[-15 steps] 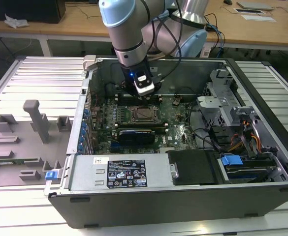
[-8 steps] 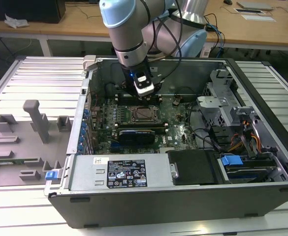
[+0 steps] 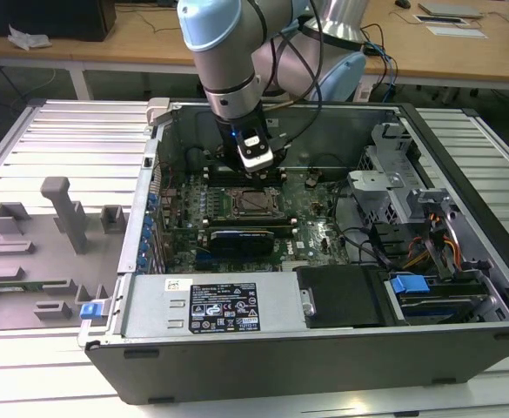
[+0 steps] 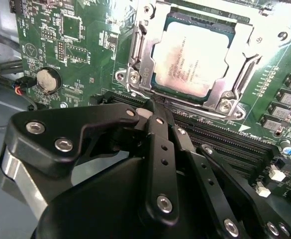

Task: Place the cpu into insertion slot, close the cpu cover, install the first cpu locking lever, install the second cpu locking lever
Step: 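Install the first cpu locking lever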

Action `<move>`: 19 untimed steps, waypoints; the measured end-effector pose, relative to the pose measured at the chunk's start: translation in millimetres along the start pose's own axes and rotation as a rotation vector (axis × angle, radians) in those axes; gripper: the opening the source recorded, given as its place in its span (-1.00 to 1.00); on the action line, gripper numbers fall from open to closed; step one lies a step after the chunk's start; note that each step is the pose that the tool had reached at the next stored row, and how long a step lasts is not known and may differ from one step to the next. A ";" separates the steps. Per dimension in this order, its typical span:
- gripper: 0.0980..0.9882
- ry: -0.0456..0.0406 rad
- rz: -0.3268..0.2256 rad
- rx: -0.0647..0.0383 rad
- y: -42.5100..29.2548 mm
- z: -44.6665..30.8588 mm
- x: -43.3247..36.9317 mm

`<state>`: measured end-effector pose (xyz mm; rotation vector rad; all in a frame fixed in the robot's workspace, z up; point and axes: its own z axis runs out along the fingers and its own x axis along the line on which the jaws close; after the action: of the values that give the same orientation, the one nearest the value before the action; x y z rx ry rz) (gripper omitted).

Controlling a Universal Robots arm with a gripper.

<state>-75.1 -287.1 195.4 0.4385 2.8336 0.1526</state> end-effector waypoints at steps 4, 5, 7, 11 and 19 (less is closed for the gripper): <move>-0.98 0.0000 0.000 0.000 -1.3 0.0 -1.0; -0.98 0.0002 0.000 0.000 -1.7 -0.1 -1.1; -0.98 0.0004 0.000 -0.001 -1.7 -0.2 -1.1; -0.98 0.0004 0.000 -0.001 -0.7 -7.2 -3.0; -0.98 0.0648 0.005 0.020 2.6 -25.2 -9.4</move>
<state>-72.8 -289.1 222.2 0.4526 2.9001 0.1417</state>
